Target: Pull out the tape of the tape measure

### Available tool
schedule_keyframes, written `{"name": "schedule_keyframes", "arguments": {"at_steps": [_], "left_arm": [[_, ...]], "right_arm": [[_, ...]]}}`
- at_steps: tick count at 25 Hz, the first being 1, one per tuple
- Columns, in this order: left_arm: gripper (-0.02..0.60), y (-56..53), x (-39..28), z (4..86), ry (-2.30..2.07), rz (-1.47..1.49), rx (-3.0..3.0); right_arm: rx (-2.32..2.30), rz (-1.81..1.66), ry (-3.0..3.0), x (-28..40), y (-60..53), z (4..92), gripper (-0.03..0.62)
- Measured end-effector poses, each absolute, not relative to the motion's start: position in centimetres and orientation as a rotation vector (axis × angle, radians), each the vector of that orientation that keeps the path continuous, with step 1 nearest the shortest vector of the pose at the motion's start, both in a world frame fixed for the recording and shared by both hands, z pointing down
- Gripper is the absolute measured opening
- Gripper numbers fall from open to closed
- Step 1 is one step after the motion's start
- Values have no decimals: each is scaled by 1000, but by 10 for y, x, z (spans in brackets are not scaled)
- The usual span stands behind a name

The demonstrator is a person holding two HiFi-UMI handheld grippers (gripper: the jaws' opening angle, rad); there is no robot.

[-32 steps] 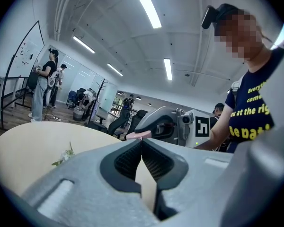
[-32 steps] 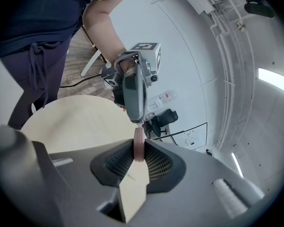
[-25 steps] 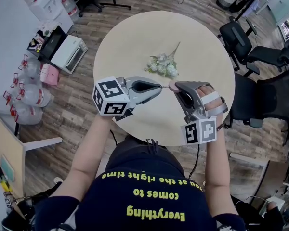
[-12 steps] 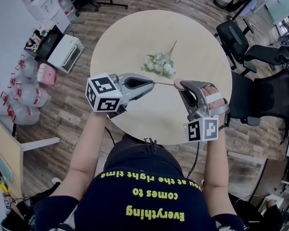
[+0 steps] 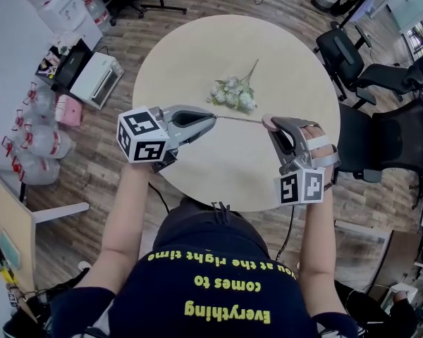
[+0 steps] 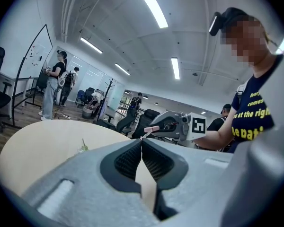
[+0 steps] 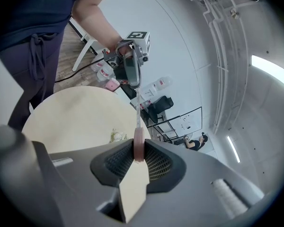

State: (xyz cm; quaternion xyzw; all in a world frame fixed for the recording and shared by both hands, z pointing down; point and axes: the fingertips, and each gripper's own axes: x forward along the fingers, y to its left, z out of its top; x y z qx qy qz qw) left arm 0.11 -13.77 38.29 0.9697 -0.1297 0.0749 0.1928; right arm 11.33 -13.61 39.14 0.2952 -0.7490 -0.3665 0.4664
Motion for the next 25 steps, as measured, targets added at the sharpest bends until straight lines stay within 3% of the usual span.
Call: {"name": "schedule_keyframes", "arguments": {"at_steps": [25], "left_arm": [[5, -153, -50, 394, -516, 244, 2668]], "right_arm": [[789, -823, -1782, 154, -140, 399, 83]]}}
